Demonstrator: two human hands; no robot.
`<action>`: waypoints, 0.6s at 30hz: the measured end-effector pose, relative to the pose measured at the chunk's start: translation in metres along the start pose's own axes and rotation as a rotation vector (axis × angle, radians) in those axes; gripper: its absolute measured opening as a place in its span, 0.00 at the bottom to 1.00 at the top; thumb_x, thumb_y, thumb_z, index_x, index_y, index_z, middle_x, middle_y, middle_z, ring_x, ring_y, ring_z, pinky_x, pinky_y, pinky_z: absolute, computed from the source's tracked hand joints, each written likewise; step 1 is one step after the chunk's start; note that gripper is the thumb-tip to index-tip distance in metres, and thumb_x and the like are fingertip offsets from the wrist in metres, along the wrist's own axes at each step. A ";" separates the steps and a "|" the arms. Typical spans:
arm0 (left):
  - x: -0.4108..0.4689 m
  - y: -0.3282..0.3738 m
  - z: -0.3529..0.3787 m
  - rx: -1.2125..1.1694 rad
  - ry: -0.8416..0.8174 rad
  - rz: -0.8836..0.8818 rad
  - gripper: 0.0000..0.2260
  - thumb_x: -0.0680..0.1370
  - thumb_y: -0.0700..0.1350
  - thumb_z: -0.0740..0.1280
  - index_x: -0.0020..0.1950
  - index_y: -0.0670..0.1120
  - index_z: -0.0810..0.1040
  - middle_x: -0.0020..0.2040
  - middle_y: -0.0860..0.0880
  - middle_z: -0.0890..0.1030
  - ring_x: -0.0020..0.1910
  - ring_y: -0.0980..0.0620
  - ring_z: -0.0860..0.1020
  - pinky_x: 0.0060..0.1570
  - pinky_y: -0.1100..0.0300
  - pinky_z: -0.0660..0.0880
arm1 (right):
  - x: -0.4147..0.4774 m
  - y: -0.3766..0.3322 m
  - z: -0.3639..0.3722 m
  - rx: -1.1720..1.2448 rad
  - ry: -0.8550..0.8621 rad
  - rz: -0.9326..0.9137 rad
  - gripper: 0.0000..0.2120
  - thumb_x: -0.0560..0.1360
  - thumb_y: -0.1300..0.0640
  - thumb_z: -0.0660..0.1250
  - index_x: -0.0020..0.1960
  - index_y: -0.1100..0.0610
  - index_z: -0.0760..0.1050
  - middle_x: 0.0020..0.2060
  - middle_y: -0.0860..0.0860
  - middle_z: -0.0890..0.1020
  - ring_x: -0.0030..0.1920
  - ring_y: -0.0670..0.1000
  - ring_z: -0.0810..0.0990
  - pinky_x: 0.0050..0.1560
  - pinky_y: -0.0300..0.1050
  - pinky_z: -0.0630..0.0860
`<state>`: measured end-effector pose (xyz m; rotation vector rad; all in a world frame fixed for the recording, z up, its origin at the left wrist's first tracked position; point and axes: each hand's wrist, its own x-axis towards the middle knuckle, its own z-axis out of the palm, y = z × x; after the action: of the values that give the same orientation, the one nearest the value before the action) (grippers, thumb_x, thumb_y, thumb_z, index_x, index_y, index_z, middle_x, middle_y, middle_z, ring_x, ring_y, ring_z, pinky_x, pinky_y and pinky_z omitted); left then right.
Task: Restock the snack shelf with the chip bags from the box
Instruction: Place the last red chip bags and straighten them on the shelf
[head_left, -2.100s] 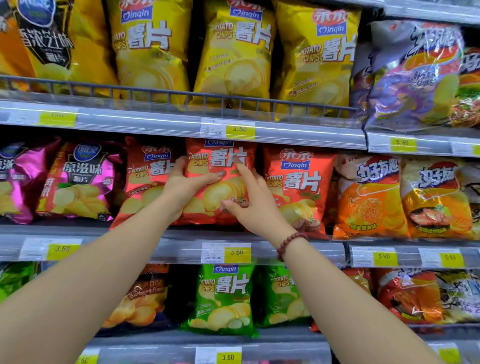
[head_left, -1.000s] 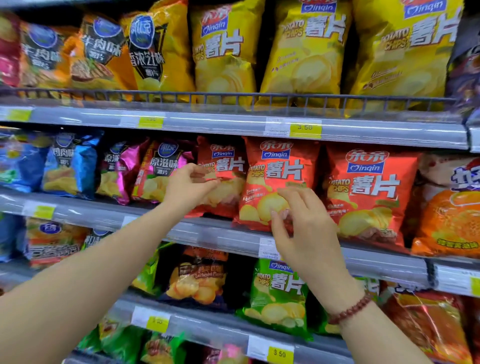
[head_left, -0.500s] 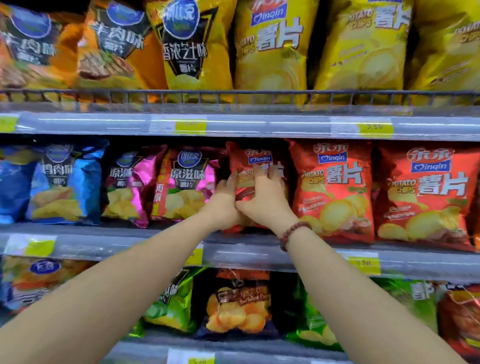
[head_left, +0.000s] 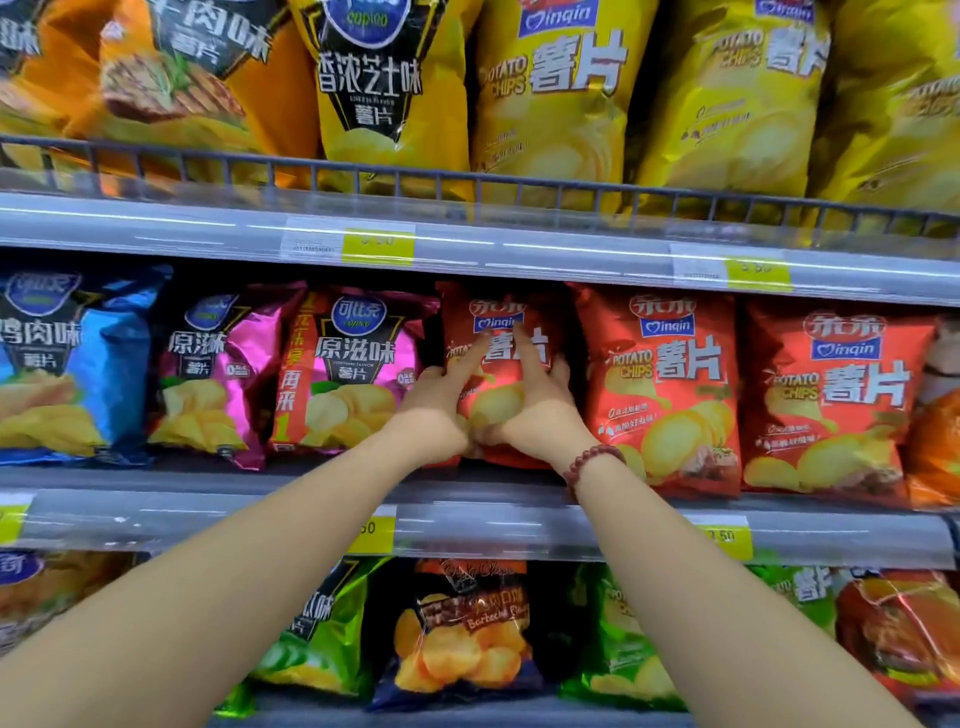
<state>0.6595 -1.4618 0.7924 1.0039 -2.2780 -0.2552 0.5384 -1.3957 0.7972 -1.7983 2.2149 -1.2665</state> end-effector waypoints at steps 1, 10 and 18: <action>0.000 -0.001 0.005 0.000 0.010 -0.010 0.52 0.68 0.42 0.76 0.76 0.67 0.43 0.69 0.40 0.68 0.64 0.41 0.73 0.55 0.60 0.70 | 0.002 0.003 0.002 -0.020 -0.003 0.005 0.60 0.61 0.55 0.80 0.75 0.34 0.41 0.77 0.58 0.42 0.75 0.64 0.57 0.70 0.53 0.66; -0.001 0.004 0.007 -0.054 -0.032 -0.047 0.54 0.68 0.38 0.75 0.75 0.68 0.40 0.72 0.36 0.62 0.64 0.37 0.73 0.54 0.57 0.72 | 0.002 -0.004 0.001 -0.130 -0.068 0.057 0.57 0.65 0.58 0.77 0.74 0.33 0.39 0.77 0.57 0.37 0.75 0.65 0.57 0.69 0.52 0.66; -0.022 0.030 -0.016 -0.100 0.149 0.096 0.39 0.70 0.43 0.72 0.77 0.50 0.57 0.73 0.37 0.64 0.66 0.46 0.70 0.60 0.61 0.68 | -0.037 -0.016 -0.024 -0.238 0.081 -0.188 0.34 0.74 0.63 0.64 0.77 0.53 0.55 0.77 0.60 0.51 0.75 0.62 0.55 0.73 0.49 0.58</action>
<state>0.6631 -1.4243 0.8070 0.8320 -2.1498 -0.2430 0.5522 -1.3519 0.8058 -2.1205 2.3771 -1.1653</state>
